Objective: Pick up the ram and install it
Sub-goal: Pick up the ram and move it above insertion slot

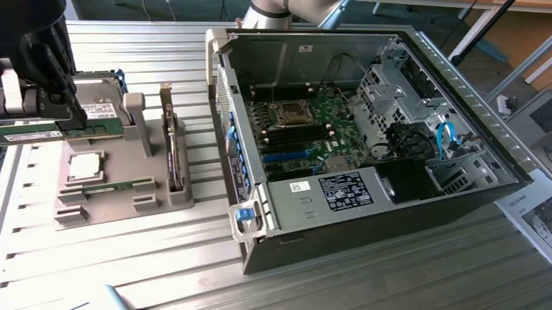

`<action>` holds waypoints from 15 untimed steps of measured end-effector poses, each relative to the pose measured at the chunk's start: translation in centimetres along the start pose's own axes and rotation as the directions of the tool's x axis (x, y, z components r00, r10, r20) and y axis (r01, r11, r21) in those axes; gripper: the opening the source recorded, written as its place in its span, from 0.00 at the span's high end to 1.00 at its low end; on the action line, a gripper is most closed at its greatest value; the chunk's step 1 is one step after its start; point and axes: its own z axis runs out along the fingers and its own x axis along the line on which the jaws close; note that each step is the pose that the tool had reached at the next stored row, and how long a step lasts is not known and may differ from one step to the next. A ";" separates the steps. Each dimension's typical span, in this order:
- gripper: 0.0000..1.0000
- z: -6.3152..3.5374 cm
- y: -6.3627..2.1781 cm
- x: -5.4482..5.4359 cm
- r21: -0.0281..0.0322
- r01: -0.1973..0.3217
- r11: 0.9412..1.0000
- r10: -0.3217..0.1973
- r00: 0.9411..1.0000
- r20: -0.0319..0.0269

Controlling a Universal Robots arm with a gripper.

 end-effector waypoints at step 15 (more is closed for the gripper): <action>0.88 0.01 -3.92 0.5 -0.005 0.000 1.000 0.000 1.000 0.000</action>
